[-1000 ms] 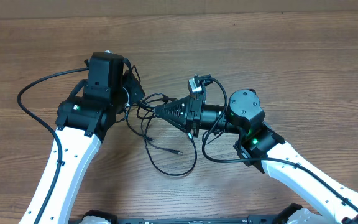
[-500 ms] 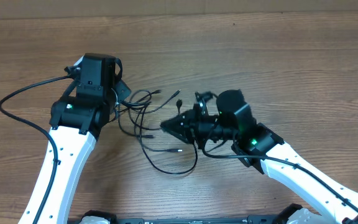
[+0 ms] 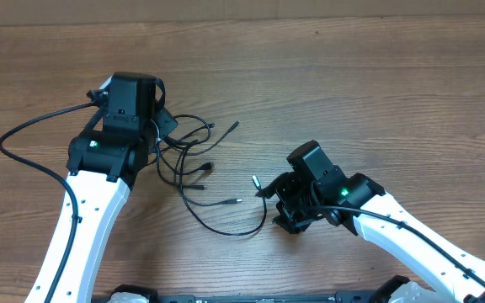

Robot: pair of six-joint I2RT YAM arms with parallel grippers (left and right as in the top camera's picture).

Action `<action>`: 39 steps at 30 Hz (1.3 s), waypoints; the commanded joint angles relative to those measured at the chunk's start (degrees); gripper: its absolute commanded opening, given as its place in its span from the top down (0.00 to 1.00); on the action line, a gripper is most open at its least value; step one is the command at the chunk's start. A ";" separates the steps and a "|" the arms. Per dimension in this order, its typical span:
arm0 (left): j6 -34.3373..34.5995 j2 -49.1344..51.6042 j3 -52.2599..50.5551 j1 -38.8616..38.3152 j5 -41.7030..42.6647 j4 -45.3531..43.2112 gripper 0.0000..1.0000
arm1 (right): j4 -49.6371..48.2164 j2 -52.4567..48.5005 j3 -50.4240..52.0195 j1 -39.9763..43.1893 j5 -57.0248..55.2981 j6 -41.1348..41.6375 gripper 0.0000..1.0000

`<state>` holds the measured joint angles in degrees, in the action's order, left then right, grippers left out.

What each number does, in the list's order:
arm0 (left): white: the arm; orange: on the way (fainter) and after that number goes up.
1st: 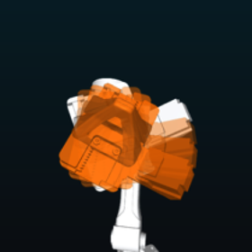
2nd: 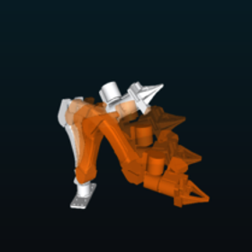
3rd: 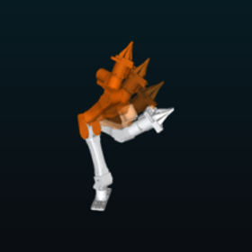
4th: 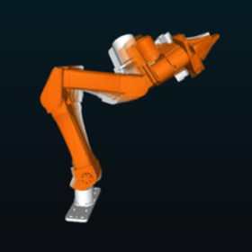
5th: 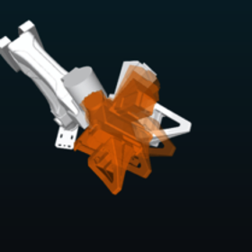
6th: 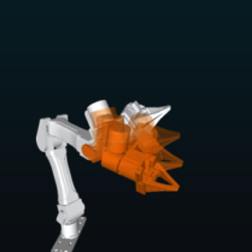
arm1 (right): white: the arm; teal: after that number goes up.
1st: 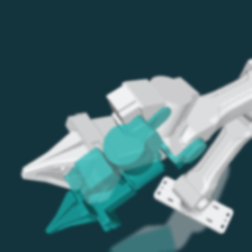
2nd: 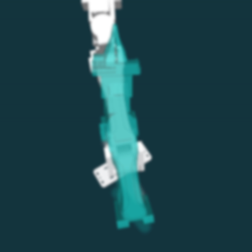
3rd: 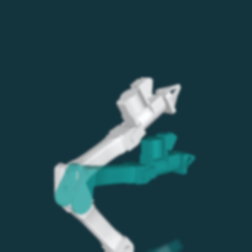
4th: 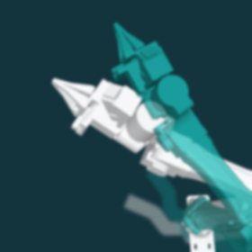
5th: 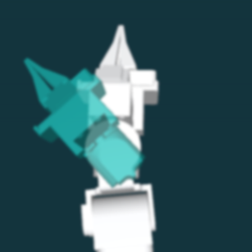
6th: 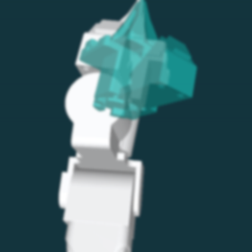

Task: Untangle cables

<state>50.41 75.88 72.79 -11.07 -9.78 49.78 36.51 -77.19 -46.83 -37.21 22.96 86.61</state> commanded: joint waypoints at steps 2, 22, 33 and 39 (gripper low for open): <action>-7.67 -0.52 0.81 0.66 7.85 -0.09 0.96 | -0.17 0.50 -0.39 -0.22 -3.67 -0.15 0.18; -42.73 -0.57 24.15 0.55 10.75 18.99 0.96 | -0.15 0.50 -0.39 -0.11 -14.34 -13.90 0.00; -46.60 1.01 29.46 0.55 -16.31 25.18 0.96 | 0.04 0.50 -0.39 -0.11 -14.34 -14.73 0.00; -46.58 5.51 29.31 0.55 -21.77 29.75 0.96 | 0.07 0.50 -0.39 -0.11 -14.34 -14.73 0.00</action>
<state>5.32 78.72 100.88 -10.76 -24.38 78.78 36.71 -77.19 -46.83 -37.23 9.58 72.40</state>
